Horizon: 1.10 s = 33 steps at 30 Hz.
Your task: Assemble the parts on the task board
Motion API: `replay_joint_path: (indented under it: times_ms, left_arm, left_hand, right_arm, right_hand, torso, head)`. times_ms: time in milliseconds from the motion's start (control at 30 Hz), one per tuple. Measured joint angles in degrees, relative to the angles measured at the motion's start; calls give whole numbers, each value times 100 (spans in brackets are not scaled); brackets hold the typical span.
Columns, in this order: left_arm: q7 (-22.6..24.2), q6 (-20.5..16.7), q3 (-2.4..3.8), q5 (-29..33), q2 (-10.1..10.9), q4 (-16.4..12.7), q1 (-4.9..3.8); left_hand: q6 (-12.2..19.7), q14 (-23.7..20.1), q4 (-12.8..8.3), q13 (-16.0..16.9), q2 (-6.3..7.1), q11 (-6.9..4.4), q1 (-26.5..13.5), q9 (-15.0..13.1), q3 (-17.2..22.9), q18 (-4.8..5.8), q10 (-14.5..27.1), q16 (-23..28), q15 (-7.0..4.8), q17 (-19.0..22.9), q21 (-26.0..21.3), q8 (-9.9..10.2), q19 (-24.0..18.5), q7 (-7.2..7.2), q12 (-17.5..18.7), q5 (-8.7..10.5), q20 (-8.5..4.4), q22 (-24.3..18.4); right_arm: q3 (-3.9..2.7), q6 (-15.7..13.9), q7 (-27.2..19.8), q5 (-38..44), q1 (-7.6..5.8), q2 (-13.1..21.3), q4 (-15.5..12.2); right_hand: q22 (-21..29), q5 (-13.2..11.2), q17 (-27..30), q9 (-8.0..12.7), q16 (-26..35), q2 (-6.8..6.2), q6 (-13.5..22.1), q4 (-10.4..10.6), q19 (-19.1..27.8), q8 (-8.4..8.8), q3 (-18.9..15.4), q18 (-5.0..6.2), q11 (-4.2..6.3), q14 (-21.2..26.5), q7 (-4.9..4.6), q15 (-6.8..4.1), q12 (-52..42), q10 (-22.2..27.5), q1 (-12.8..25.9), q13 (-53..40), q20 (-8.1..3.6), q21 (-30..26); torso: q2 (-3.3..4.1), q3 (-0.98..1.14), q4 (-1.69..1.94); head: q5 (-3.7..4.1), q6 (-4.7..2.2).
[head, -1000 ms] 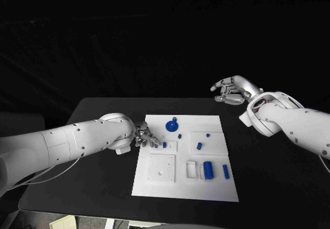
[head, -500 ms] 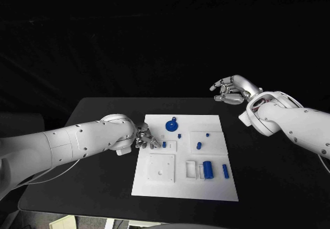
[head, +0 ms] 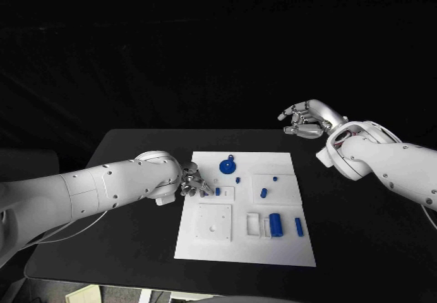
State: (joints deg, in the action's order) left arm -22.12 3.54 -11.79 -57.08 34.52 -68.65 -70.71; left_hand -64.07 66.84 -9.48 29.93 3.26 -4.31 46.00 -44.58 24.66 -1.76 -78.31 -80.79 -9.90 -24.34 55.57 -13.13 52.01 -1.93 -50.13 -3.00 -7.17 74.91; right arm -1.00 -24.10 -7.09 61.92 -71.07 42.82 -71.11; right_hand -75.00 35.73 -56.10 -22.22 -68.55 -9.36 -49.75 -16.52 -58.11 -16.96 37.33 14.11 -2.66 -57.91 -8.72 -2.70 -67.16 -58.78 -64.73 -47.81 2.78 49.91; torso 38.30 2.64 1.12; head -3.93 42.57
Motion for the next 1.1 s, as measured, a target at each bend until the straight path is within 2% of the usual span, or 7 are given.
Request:
replay_joint_path:
  times_ms: [400,467,533,600,633,700,1100]
  left_arm:
    - [0,-6,2,7,0,-10,-1]
    - [0,-8,2,7,0,-13,-1]
    - [1,-12,2,8,0,-20,-3]
    - [6,-20,3,9,0,-29,-5]
    - [9,-23,3,9,0,-33,-5]
    - [15,-32,3,9,3,-47,-5]
    - [24,-142,-7,2,151,-260,12]
  left_hand:
    - [22,-1,-25,0,-423,21,80,1,-19,0,21,0,3,8,0,97,0,-22,0,-227,0,0]
    - [23,-2,-97,-1,-464,22,121,2,-11,0,22,0,4,8,0,99,0,-23,0,-401,0,0]
    - [58,-16,-289,-1,-580,24,238,2,100,0,24,0,24,8,0,99,0,-60,0,-970,0,-1]
    - [83,-19,-467,-1,-658,33,256,3,125,0,32,0,49,7,0,100,0,-85,0,-1243,0,-1]
    - [90,-21,-393,-1,-523,33,392,4,459,0,32,0,63,10,0,100,0,-92,0,-781,0,-1]
    - [103,-10,59,-5,-304,53,611,6,981,0,12,0,71,22,0,101,0,-105,0,-326,0,-1]
    - [45,3,181,-6,-248,32,667,121,1104,0,-11,0,81,22,0,31,44,-46,0,-258,0,-1]
  right_arm:
    - [0,1,1,0,0,-6,1]
    - [0,1,1,0,0,-6,0]
    - [0,1,1,0,0,-5,-3]
    - [0,1,2,0,0,-4,-9]
    - [0,1,2,0,0,-3,-11]
    - [0,1,2,-1,0,-2,-18]
    - [0,5,3,-6,0,20,-54]
  right_hand:
    - [0,0,0,0,0,0,3,16,0,0,16,1,0,0,4,0,0,0,0,0,0,0]
    - [0,0,0,0,0,0,11,16,0,0,16,0,0,0,-4,0,0,0,0,0,0,0]
    - [0,0,0,0,0,0,15,16,0,0,16,1,0,0,-7,0,0,0,0,0,0,0]
    - [0,0,0,0,0,0,15,16,0,0,16,1,0,0,-7,0,0,0,0,0,0,0]
    - [0,0,0,0,0,0,15,16,0,0,16,1,0,0,-7,0,0,0,0,0,0,0]
    - [0,0,0,0,0,0,15,16,0,0,16,0,0,0,-6,0,0,0,0,0,0,0]
    - [0,68,5,0,0,0,15,16,0,0,16,0,0,0,-5,0,0,0,0,0,0,0]
  torso:
    - [-1,0,-2]
    - [-1,0,-2]
    - [-1,0,-2]
    - [-1,0,-1]
    - [-1,0,-1]
    - [-1,0,-1]
    - [0,7,-3]
  head:
    - [-7,7]
    - [-8,7]
    - [-8,8]
    - [-9,5]
    - [-9,4]
    - [-11,2]
    - [-20,-7]
